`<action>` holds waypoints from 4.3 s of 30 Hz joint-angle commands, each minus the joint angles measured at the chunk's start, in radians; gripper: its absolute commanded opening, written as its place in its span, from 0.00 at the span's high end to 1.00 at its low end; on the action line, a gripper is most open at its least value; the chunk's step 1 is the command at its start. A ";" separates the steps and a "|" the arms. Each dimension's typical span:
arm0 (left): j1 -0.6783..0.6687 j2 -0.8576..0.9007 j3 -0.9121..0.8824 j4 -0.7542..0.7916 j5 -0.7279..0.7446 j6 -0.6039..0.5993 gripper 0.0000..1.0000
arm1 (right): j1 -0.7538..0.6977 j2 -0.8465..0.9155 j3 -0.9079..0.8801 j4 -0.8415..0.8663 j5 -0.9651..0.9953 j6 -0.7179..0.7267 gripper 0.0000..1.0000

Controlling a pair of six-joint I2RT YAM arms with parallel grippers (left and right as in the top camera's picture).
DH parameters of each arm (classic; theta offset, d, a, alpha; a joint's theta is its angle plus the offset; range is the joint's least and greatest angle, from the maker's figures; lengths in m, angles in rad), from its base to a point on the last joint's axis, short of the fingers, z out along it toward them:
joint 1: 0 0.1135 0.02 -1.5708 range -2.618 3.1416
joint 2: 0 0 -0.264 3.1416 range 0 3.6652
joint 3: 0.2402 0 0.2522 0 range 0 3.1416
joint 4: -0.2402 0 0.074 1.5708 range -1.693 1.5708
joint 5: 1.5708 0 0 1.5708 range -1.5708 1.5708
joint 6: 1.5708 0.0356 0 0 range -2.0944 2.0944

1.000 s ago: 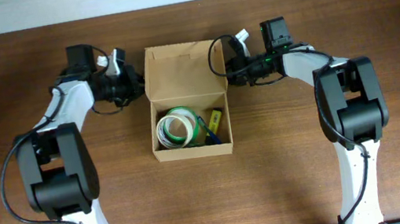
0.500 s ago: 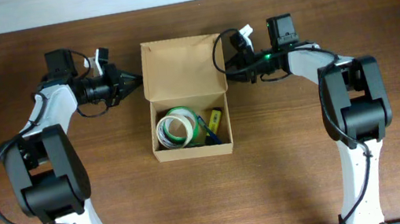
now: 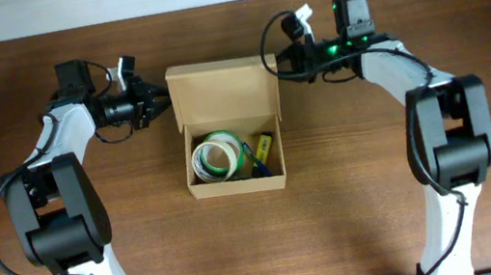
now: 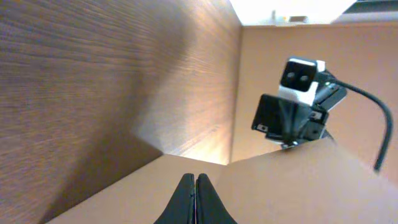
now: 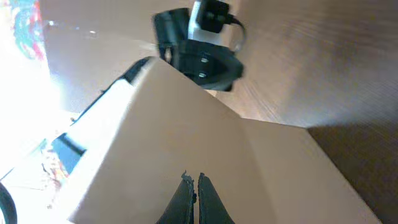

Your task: Pack container

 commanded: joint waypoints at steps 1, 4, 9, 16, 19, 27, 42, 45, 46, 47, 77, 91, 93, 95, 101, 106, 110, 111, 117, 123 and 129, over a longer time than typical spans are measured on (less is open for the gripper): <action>0.004 0.000 0.010 0.004 0.109 0.002 0.98 | -0.003 -0.069 0.026 0.003 -0.040 0.016 0.96; 0.004 0.000 0.010 0.003 0.172 0.002 0.98 | -0.003 -0.089 0.026 0.003 -0.040 0.039 0.96; 0.004 0.000 0.010 -0.011 0.285 0.002 0.98 | -0.003 -0.125 0.026 0.003 -0.040 0.100 0.96; -0.008 0.000 0.009 -0.142 0.363 0.049 0.98 | -0.003 -0.171 0.026 -0.003 -0.040 0.172 0.96; -0.019 0.000 0.009 -0.247 0.361 0.134 0.98 | -0.003 -0.197 0.026 -0.013 -0.040 0.172 0.96; -0.026 0.000 0.009 -0.435 0.329 0.314 0.98 | 0.001 -0.224 0.026 -0.017 -0.040 0.172 0.89; -0.031 -0.037 0.010 -1.081 -0.002 1.123 0.98 | 0.082 -0.327 0.026 -0.020 -0.040 0.106 0.89; -0.034 -0.112 0.010 -1.033 -0.092 1.121 0.98 | 0.117 -0.371 0.026 -0.020 -0.040 0.089 0.91; -0.035 -0.150 0.010 -1.009 -0.137 1.098 0.98 | 0.132 -0.384 0.026 -0.020 -0.040 0.086 0.91; -0.037 -0.187 0.010 -0.984 -0.183 1.070 0.98 | 0.148 -0.396 0.026 -0.023 -0.040 0.075 0.91; -0.036 -1.149 0.277 -0.794 -1.074 0.427 0.98 | 0.602 -0.428 0.025 -1.123 1.326 -0.435 0.96; -0.036 -1.206 0.422 -0.951 -1.110 0.428 0.98 | 0.616 -0.415 -0.035 -1.028 1.457 -0.447 0.96; -0.036 -1.204 0.421 -0.967 -1.112 0.428 0.98 | 0.617 -0.415 -0.034 -0.985 1.457 -0.447 0.96; -0.036 -1.202 0.418 -0.977 -1.123 0.428 0.99 | 0.623 -0.415 -0.034 -0.953 1.456 -0.447 0.96; -0.036 -1.202 0.414 -0.993 -1.125 0.428 0.98 | 0.688 -0.415 -0.026 -0.862 1.457 -0.446 0.96; -0.036 -1.202 0.414 -1.011 -1.125 0.428 0.98 | 0.748 -0.412 -0.027 -0.799 1.482 -0.443 0.96; -0.036 -1.202 0.414 -1.035 -1.125 0.428 0.98 | 0.775 -0.388 -0.029 -0.801 1.517 -0.443 0.96; -0.036 -1.203 0.414 -1.039 -1.125 0.428 0.98 | 0.778 -0.377 -0.034 -0.802 1.517 -0.443 0.96; -0.036 -1.210 0.414 -1.065 -1.125 0.428 0.98 | 0.778 -0.306 -0.050 -0.798 1.516 -0.444 0.96; -0.036 -1.221 0.414 -1.078 -1.125 0.428 0.98 | 0.778 -0.265 -0.050 -0.798 1.511 -0.446 0.96; -0.036 -1.224 0.414 -1.082 -1.124 0.428 0.98 | 0.778 -0.257 -0.041 -0.806 1.481 -0.446 0.96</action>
